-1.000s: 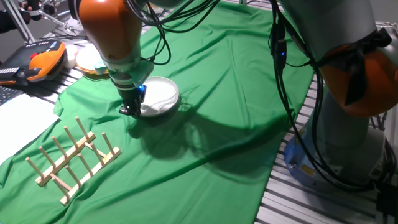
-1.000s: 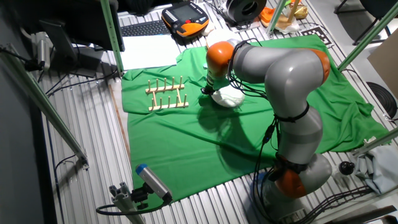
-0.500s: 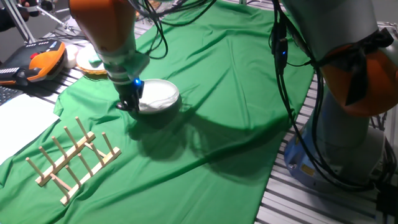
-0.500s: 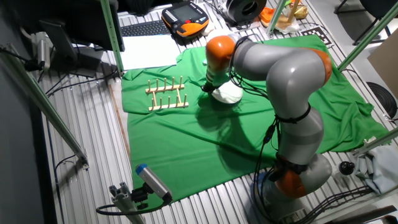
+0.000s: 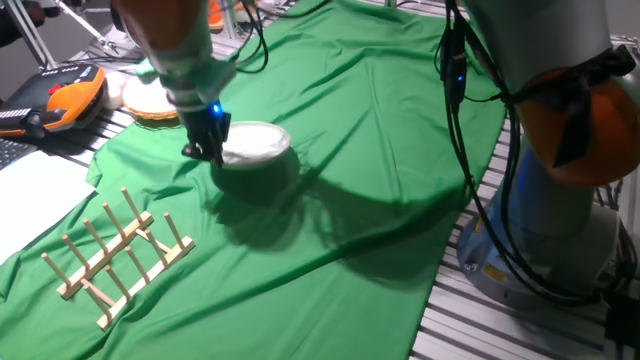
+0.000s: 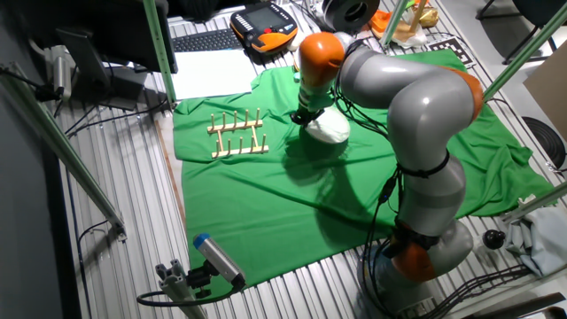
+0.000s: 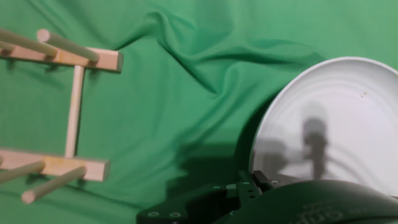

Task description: Put the dish on the dish rack

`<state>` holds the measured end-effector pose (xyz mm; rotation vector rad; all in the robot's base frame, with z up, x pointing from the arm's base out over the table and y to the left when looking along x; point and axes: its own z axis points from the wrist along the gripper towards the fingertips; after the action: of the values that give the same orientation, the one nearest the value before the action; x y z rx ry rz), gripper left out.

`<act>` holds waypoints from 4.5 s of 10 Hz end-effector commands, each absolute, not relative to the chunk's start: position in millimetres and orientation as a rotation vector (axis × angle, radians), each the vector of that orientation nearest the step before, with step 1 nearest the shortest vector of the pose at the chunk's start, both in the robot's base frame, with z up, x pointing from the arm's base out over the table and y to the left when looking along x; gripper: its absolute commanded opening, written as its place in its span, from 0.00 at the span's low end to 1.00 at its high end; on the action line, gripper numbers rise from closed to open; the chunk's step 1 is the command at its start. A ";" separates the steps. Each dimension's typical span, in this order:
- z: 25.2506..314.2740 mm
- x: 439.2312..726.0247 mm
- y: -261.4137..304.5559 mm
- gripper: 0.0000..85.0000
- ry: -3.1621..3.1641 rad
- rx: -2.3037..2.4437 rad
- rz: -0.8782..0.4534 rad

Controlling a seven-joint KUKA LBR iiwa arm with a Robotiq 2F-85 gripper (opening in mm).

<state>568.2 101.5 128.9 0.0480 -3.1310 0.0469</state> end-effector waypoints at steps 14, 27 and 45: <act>192.7 560.1 72.2 0.00 -3.092 0.102 0.029; 192.7 560.1 72.2 0.00 -3.043 -0.150 -0.248; 192.7 560.1 72.2 0.00 -3.051 -0.182 -0.374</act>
<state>560.1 71.7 192.7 -0.1818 -3.0527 -0.3720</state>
